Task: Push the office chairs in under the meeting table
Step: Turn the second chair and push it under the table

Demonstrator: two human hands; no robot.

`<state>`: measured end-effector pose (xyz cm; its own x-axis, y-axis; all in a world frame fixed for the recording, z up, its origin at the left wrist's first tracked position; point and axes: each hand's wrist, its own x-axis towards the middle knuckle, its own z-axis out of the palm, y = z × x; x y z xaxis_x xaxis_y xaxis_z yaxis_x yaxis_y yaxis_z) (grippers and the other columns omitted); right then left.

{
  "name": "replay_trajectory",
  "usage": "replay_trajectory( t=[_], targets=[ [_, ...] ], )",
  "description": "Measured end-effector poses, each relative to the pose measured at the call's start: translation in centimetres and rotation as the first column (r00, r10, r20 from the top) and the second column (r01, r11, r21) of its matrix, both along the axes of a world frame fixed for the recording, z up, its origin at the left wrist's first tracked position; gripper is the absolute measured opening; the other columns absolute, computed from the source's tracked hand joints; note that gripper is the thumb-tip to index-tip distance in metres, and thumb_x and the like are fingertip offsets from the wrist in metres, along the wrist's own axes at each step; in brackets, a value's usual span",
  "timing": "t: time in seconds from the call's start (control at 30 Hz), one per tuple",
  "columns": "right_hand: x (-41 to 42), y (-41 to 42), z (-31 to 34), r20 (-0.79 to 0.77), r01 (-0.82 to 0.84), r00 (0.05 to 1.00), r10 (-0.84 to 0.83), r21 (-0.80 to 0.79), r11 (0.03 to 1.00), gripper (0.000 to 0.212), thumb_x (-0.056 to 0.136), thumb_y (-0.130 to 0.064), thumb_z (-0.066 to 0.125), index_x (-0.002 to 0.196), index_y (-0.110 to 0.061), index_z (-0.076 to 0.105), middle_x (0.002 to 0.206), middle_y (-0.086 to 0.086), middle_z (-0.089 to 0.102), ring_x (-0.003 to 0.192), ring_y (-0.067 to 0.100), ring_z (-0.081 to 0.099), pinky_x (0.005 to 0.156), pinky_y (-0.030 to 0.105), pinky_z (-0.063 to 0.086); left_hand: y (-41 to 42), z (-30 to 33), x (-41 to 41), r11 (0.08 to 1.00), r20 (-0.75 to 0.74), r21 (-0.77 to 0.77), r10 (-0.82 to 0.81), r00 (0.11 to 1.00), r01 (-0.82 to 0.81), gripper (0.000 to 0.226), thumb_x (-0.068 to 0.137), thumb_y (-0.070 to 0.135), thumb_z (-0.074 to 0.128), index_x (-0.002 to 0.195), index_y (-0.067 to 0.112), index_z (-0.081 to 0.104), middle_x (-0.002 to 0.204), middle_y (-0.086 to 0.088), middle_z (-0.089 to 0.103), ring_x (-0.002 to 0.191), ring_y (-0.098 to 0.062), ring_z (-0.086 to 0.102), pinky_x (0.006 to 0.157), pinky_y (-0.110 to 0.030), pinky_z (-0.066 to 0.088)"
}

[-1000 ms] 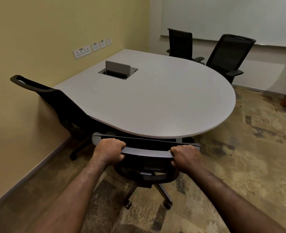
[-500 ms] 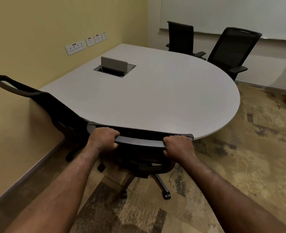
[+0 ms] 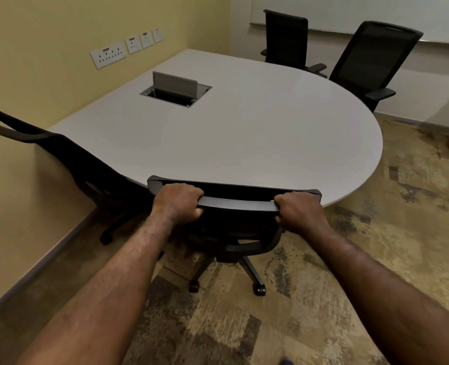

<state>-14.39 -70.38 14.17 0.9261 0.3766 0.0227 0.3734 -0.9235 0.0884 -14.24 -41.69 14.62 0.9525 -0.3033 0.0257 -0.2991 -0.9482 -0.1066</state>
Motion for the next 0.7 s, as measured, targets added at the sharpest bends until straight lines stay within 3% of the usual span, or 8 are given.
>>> replay_trajectory(
  t=[0.47,0.7],
  targets=[
    [-0.1,0.9,0.1,0.027,-0.013,1.0,0.012,0.04,0.999,0.012,0.082,-0.03,0.054,0.086,-0.019,0.059,0.086,0.001,0.068,0.081,0.026,0.065,0.06,0.031,0.038,1.3,-0.2,0.8,1.0,0.031,0.023,0.001,1.0,-0.001,0.018,0.079,0.039,0.06,0.087,0.024,0.063,0.089,0.002,0.068,0.088,-0.025,0.065,0.066,-0.034,0.044],
    [-0.4,0.1,-0.3,0.038,-0.048,0.998,0.044,0.099,0.994,0.014,0.079,-0.032,0.058,0.082,-0.021,0.049,0.088,0.002,0.066,0.083,0.027,0.064,0.068,0.036,0.043,0.6,0.1,-0.3,0.998,0.0,0.009,0.057,0.998,-0.057,0.011,0.078,0.034,0.058,0.083,0.025,0.06,0.086,0.005,0.067,0.086,-0.022,0.064,0.063,-0.032,0.041]
  ],
)
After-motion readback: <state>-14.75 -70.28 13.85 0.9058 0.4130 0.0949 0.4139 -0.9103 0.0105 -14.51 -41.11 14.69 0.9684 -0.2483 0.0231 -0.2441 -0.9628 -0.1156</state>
